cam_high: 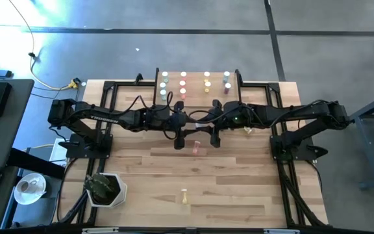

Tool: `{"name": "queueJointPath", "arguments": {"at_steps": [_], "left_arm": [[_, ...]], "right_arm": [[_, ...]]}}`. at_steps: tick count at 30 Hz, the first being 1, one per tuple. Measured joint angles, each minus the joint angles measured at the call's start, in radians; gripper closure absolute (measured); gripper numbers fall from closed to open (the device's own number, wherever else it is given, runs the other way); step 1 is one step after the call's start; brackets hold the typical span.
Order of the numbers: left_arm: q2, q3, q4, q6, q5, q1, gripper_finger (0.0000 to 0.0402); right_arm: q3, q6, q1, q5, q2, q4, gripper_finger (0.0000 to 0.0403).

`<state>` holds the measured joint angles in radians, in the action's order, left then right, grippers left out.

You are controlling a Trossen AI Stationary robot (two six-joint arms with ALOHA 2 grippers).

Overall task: Pick and place medicine bottles onto shelf by color
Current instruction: Put the blue pill bottle on the shelf

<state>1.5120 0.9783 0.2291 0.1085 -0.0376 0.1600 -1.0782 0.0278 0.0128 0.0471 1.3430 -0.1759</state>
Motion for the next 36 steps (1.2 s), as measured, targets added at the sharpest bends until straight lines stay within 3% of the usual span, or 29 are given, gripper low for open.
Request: {"name": "queueJointPath", "arguments": {"at_steps": [10,28,36], "left_arm": [[-0.019,0.0,-0.031,0.0,-0.004,0.027,0.0211],[-0.187,-0.001,-0.185,0.029,-0.008,0.063,0.0215],[-0.281,-0.001,-0.257,0.033,-0.008,0.063,0.0215]], "right_arm": [[0.0,-0.002,0.0,0.033,-0.075,-0.036,0.0293],[0.0,-0.048,0.001,0.423,-0.37,-0.225,0.0293],[0.028,-0.05,0.001,0.501,-0.486,-0.269,0.0293]]}}
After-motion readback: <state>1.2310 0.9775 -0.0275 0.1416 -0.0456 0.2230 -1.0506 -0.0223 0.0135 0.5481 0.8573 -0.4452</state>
